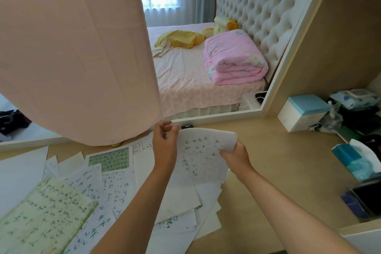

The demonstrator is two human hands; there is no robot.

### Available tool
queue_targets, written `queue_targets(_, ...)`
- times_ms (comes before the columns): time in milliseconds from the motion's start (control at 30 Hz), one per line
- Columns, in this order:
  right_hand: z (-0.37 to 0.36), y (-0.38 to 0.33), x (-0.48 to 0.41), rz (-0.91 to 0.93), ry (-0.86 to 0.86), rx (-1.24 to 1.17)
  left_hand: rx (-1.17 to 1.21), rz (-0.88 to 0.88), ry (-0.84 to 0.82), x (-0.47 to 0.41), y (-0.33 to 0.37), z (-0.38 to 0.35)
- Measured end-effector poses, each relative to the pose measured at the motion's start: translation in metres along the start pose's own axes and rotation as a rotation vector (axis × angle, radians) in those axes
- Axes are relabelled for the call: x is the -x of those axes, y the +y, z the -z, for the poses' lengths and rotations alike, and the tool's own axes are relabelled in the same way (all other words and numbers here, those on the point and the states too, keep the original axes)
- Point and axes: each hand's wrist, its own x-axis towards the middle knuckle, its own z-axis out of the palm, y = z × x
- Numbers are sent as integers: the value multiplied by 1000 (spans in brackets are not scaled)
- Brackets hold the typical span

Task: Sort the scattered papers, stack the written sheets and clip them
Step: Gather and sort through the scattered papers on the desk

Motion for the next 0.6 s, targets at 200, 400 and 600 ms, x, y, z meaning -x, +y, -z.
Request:
queue_targets(200,4,11,-5,-51,-27,-14,-102,112,-175,6,-30,20)
queue_targets(400,-4,18,-3,-64,67,-113,-116,58,-47,13,-37,14)
queue_targets(600,-7,24,2,-149,53,-104,-165,162,-184,18,-61,27)
